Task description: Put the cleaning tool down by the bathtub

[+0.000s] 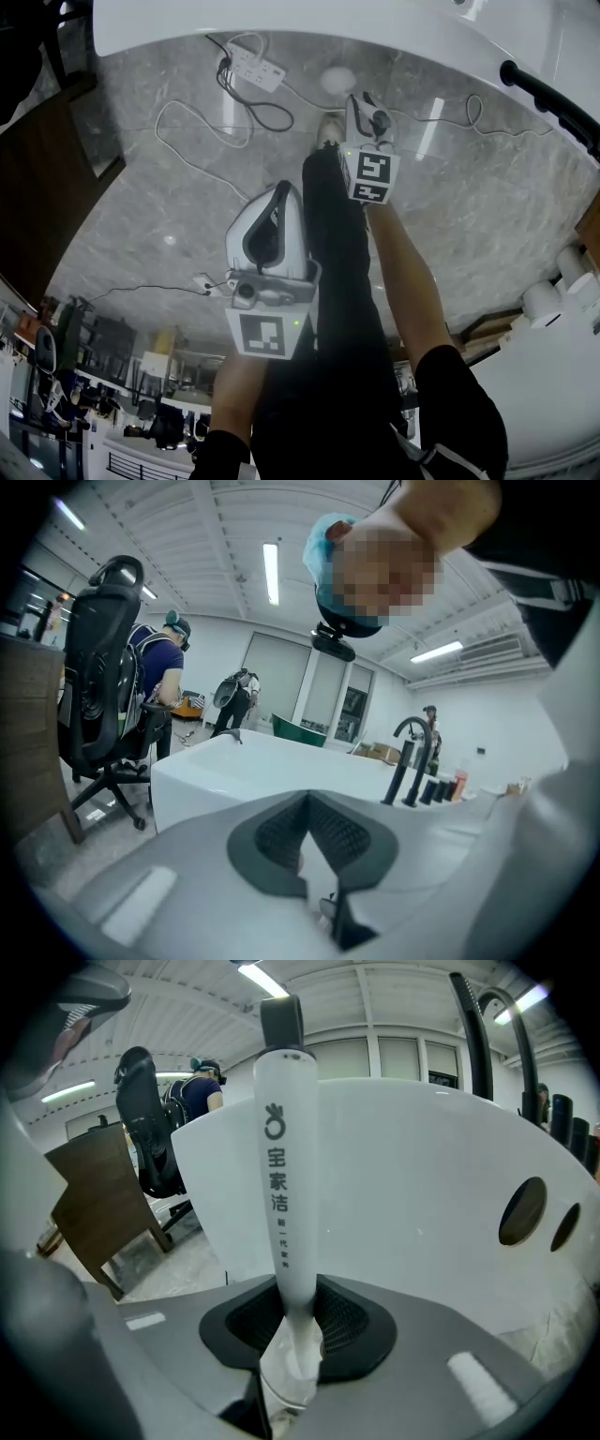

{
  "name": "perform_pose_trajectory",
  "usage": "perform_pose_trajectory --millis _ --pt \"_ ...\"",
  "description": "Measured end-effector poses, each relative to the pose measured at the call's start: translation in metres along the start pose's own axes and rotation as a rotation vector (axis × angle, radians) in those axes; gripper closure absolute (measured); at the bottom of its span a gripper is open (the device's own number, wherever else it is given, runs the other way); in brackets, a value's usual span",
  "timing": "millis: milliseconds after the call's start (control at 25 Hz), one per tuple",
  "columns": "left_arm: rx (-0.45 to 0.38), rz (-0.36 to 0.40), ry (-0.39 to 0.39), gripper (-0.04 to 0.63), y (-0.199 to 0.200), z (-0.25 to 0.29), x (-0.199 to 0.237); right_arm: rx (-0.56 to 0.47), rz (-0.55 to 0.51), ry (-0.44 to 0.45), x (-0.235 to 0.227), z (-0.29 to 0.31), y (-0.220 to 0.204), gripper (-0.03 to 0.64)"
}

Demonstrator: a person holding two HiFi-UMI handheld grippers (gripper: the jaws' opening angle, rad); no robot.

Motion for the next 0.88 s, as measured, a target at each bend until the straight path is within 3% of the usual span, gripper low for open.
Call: perform_pose_trajectory --millis 880 --pt "0.009 -0.019 0.008 0.589 -0.003 0.012 0.013 0.115 0.028 0.001 0.001 0.048 -0.029 0.523"
Point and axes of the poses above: the fingertips, and each gripper's own axes: z forward along the fingers, x to its left, y out of its top, the point moved 6 cm from there along -z, backward along the fingers
